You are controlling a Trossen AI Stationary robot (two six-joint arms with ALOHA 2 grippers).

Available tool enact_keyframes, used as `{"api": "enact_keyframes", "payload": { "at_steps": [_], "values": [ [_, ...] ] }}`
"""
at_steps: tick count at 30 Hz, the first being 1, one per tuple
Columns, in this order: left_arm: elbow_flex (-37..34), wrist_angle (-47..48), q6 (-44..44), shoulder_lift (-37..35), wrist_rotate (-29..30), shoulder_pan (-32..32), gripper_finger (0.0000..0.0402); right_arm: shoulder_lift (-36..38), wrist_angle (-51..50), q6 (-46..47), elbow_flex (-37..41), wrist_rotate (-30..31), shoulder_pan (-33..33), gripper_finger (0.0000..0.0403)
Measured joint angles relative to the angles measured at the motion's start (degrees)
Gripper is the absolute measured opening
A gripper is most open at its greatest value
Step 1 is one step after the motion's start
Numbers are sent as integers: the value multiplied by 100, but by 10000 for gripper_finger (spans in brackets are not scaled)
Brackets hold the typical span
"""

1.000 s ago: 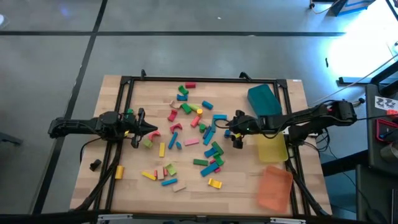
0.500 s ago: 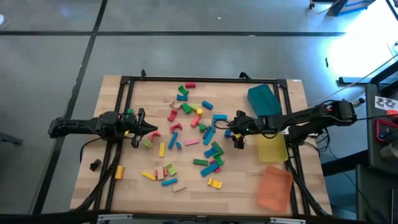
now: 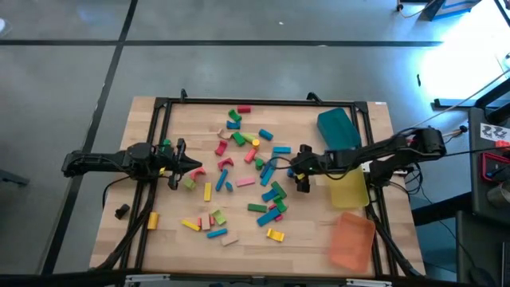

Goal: Sort blocks by size
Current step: Put the blue cylindrical block into the blue bin

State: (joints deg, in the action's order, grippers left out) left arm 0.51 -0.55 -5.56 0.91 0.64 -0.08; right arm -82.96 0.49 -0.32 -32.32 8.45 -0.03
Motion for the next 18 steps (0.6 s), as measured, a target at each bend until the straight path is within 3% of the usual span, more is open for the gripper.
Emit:
{"api": "enact_keyframes", "payload": {
  "at_steps": [7, 16, 18],
  "values": [
    [0, -1, -1, 0, -2, 0, 0, -184, -7, 0, 0, -2, 0, 237],
    [2, 0, 0, 0, 0, 0, 0, -209, 35, 0, 0, -2, 0, 139],
    [2, -1, 0, 0, -2, 0, 0, -209, 45, -2, 0, -2, 0, 134]
  ]
}}
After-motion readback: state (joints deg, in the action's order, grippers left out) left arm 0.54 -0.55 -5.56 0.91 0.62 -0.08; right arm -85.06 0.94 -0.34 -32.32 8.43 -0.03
